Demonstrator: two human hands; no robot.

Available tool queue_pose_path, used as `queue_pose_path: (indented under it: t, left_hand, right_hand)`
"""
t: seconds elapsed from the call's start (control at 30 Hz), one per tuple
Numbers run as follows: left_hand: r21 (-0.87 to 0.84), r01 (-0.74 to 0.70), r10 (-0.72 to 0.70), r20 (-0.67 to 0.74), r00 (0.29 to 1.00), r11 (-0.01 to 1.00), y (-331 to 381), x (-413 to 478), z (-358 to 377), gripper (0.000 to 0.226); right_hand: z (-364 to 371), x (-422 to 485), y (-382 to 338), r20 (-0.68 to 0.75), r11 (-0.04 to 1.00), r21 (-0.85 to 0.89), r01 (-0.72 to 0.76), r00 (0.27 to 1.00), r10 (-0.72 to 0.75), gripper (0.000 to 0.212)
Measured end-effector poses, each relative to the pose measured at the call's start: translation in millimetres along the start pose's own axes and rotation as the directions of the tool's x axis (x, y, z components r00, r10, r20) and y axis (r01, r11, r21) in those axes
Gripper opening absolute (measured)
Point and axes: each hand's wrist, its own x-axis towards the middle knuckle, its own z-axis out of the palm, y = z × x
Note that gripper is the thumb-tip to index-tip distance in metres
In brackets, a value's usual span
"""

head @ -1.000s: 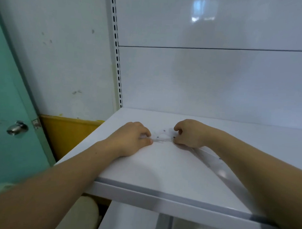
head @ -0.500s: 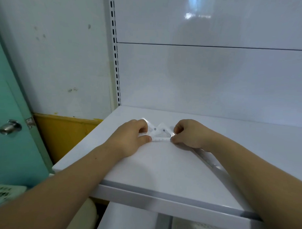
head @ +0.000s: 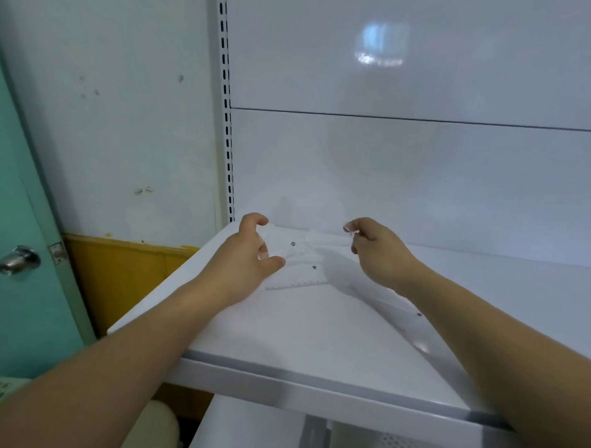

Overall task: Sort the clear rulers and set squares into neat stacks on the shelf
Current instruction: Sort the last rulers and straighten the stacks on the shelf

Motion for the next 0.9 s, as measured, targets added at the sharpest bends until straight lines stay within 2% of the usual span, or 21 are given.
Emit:
queue_pose_path:
  t: [0.1, 0.17, 0.2, 0.23, 0.33, 0.37, 0.6, 0.8, 0.9]
  left_hand:
    - [-0.044, -0.057, 0.058, 0.011, 0.998, 0.997, 5, -6, -8, 0.069]
    - [-0.028, -0.115, 0.117, 0.057, 0.992, 0.993, 9, -10, -15, 0.065]
    - [-0.023, -0.142, 0.144, 0.077, 0.987, 0.990, 12, -12, -19, 0.064]
    - [-0.022, -0.167, 0.168, 0.095, 0.981, 0.986, 15, -14, -22, 0.064]
    - [-0.037, -0.228, 0.231, 0.146, 0.962, 0.973, 23, -19, -24, 0.066]
    - [-0.055, -0.248, 0.254, 0.162, 0.953, 0.967, 27, -22, -22, 0.066]
    - [-0.158, -0.331, 0.366, 0.339, 0.867, 0.930, 76, -53, 19, 0.063]
    - [-0.199, -0.417, 0.462, 0.402, 0.791, 0.887, 149, -91, 63, 0.040]
    - [-0.229, -0.460, 0.514, 0.426, 0.745, 0.858, 197, -115, 94, 0.040]
  right_hand:
    - [-7, -16, -9, 0.024, 0.981, -0.168, 0.097, 0.995, -0.095, 0.042]
    - [-11, -30, -11, -0.013, 0.953, -0.247, 0.175, 0.983, -0.184, 0.028]
    - [-14, -38, -12, -0.045, 0.941, -0.282, 0.185, 0.978, -0.206, 0.017]
    - [-18, -47, -12, -0.072, 0.931, -0.319, 0.177, 0.975, -0.210, 0.015]
    - [-29, -78, -12, -0.118, 0.909, -0.409, 0.086, 0.982, -0.146, 0.049]
    - [-32, -91, -12, -0.142, 0.903, -0.426, 0.054, 0.982, -0.126, 0.054]
    - [-69, -179, -2, -0.284, 0.890, -0.423, -0.172, 0.957, 0.049, 0.058]
    - [-136, -265, 10, -0.471, 0.857, -0.391, -0.335, 0.873, 0.126, 0.058]
    - [-179, -312, 27, -0.546, 0.810, -0.410, -0.419, 0.824, 0.150, 0.059]
